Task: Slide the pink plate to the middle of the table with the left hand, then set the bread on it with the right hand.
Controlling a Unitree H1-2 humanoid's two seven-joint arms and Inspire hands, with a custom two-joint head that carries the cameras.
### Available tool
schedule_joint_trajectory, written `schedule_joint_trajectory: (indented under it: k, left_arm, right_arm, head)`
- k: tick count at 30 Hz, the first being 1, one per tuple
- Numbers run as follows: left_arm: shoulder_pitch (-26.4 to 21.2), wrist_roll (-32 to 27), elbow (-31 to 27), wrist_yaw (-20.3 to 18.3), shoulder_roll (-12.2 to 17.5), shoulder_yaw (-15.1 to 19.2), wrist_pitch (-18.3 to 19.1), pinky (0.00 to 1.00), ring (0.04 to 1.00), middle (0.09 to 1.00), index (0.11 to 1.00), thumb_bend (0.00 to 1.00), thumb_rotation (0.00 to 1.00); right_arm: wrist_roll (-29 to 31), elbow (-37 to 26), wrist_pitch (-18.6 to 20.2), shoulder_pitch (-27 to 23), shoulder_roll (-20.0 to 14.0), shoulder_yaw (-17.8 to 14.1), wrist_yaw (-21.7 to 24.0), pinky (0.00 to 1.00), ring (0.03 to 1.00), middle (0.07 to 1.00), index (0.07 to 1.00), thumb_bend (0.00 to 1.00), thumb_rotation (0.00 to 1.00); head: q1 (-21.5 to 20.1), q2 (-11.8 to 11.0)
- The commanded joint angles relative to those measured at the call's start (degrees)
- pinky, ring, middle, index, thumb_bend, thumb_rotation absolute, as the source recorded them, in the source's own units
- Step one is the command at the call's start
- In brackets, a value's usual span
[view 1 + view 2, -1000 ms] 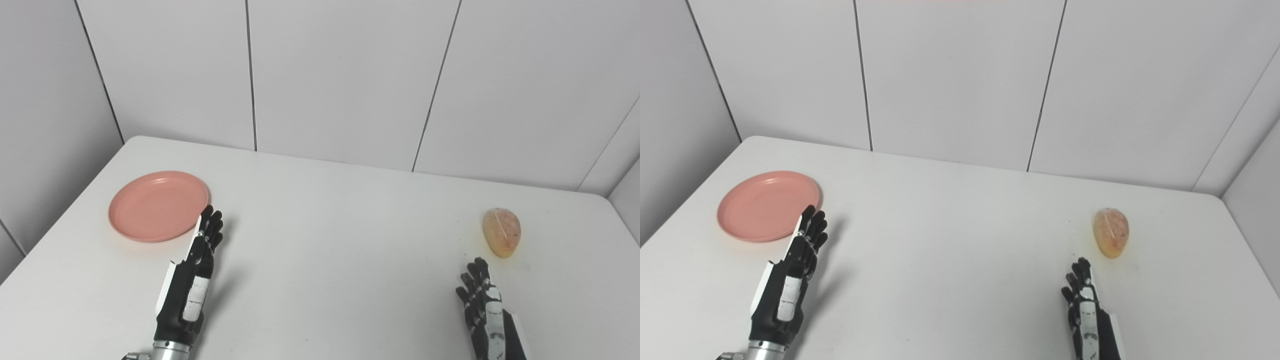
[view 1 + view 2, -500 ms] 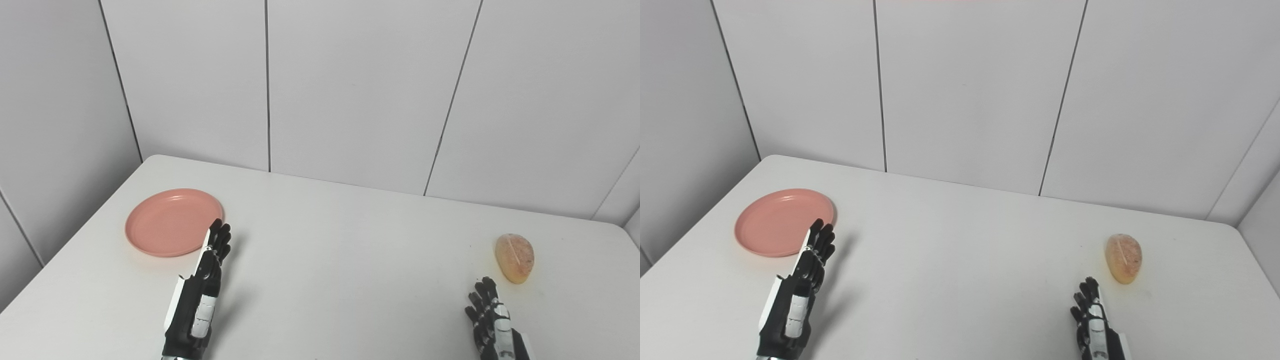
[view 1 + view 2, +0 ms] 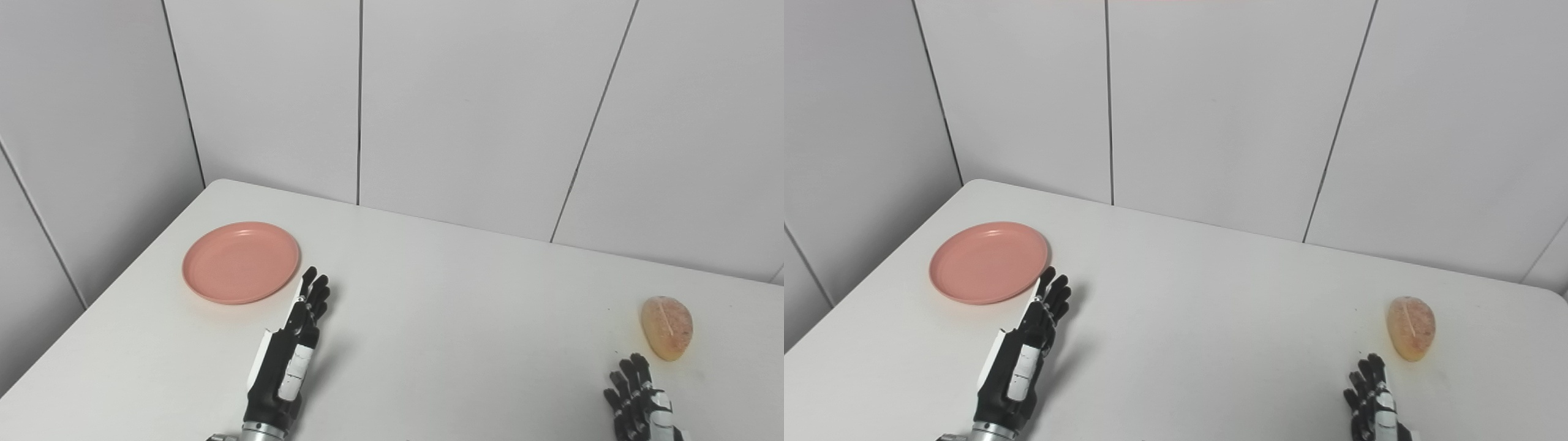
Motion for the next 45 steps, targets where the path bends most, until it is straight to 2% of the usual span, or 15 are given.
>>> schedule_joint_trajectory:
  k: [1,5,11,17,20,24,29,36,45]
  left_arm:
    - [-3.1,-1.2,-3.4,0.7,0.2,0.3,3.4,0.93,0.939,0.960,0.993,0.90,0.92]
    - [-6.9,-2.5,-6.4,1.1,2.7,2.5,8.3,0.94,0.953,0.969,0.971,0.91,0.91]
    - [-13.3,-4.5,-3.2,0.9,7.8,6.7,9.4,0.93,0.939,0.952,0.960,0.95,0.91]
    - [-18.2,-7.1,-4.7,1.7,11.1,9.4,14.1,0.94,0.949,0.949,0.961,0.94,0.95]
    - [-20.1,-9.1,-4.4,1.0,13.0,10.7,15.5,0.95,0.931,0.931,0.952,0.94,0.93]
    - [-22.0,-10.3,-2.1,-0.7,16.7,12.0,14.1,0.93,0.910,0.918,0.942,0.95,0.92]
    - [-25.1,-11.3,3.9,-1.8,20.3,14.4,11.4,0.89,0.895,0.919,0.940,1.00,0.89]
    - [-29.2,-11.7,13.8,-3.5,24.6,16.2,6.6,0.94,0.910,0.915,0.886,1.00,0.87]
    - [-33.2,-11.7,26.2,-5.7,28.8,17.5,0.3,0.95,0.935,0.941,0.916,1.00,0.86]
  right_arm:
    - [-0.2,-0.3,1.0,1.3,-0.9,-0.4,0.2,1.00,1.000,1.000,1.000,0.75,1.00]
    - [-0.5,-0.4,0.9,1.5,-0.9,-0.3,-0.1,1.00,1.000,1.000,1.000,0.76,1.00]
    - [-0.8,0.3,0.7,1.4,-0.9,-0.2,-0.1,1.00,1.000,1.000,1.000,0.77,1.00]
    - [-0.9,0.8,0.4,1.2,-0.9,-0.1,0.0,1.00,1.000,1.000,1.000,0.76,1.00]
    - [-0.8,0.9,0.5,1.1,-0.7,-0.1,-0.1,1.00,1.000,1.000,1.000,0.75,1.00]
    - [-1.1,0.9,0.4,1.1,-0.6,0.1,-0.1,1.00,0.993,1.000,1.000,0.75,1.00]
    - [-1.6,0.7,0.4,1.1,-0.7,0.2,-0.3,1.00,0.985,1.000,1.000,0.75,1.00]
    - [-1.8,1.0,0.3,1.0,-0.5,0.2,-0.3,0.99,0.979,1.000,1.000,0.72,1.00]
    - [-1.7,1.0,0.3,1.0,-0.2,0.1,-0.4,0.97,0.960,0.986,0.988,0.72,1.00]
  head:
    - [0.1,0.1]
    - [0.0,-0.1]
    - [0.2,-0.7]
    - [0.3,-1.0]
    - [0.3,-1.0]
    - [0.3,-0.9]
    - [0.3,-0.8]
    - [0.2,-0.9]
    - [0.2,-0.7]
